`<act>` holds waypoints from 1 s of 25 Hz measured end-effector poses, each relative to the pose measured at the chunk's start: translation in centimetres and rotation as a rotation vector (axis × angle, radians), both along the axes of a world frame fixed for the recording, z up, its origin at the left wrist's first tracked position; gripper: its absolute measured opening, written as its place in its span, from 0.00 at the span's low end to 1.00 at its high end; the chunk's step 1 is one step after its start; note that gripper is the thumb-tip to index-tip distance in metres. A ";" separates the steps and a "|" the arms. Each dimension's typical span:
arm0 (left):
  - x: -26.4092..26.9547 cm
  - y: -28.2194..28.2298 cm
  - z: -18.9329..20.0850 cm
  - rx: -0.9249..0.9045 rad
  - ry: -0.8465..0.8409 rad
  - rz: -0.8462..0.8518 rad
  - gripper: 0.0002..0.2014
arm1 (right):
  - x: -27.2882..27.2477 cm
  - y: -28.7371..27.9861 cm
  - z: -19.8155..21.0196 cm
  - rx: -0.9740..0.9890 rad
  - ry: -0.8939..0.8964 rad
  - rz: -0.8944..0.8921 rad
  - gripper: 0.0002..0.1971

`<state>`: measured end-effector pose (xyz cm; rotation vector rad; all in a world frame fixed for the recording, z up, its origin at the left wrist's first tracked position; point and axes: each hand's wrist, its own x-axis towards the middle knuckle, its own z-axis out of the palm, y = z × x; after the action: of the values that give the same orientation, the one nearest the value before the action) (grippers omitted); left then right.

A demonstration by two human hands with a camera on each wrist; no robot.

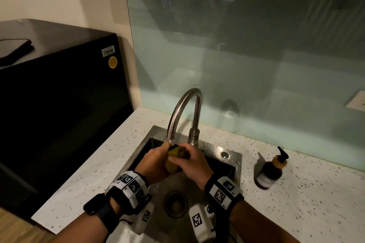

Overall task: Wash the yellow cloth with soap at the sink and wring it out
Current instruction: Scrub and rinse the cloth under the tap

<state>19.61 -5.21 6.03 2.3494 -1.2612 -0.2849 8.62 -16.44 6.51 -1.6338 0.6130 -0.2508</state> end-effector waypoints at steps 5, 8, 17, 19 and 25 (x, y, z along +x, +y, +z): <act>0.6 0.5 0.4 -0.118 0.281 -0.023 0.42 | -0.3 -0.4 0.9 -0.137 -0.064 -0.116 0.17; 0.4 0.2 1.0 -0.183 0.304 -0.002 0.33 | -0.5 -0.3 1.5 -0.090 -0.102 -0.017 0.16; -0.1 -0.8 0.9 -0.174 0.231 0.073 0.32 | -1.2 -0.3 2.2 0.028 -0.004 0.166 0.21; -0.1 -0.9 1.1 -0.141 0.204 0.086 0.32 | -1.1 -0.1 2.4 0.033 -0.022 0.166 0.15; -0.3 -0.4 1.4 -0.012 0.203 0.052 0.42 | -0.7 -0.7 2.0 -0.146 0.021 0.086 0.06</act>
<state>19.31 -5.58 7.38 2.2732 -1.1013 -0.4838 7.87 -17.16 8.54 -1.8007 0.5493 -0.2197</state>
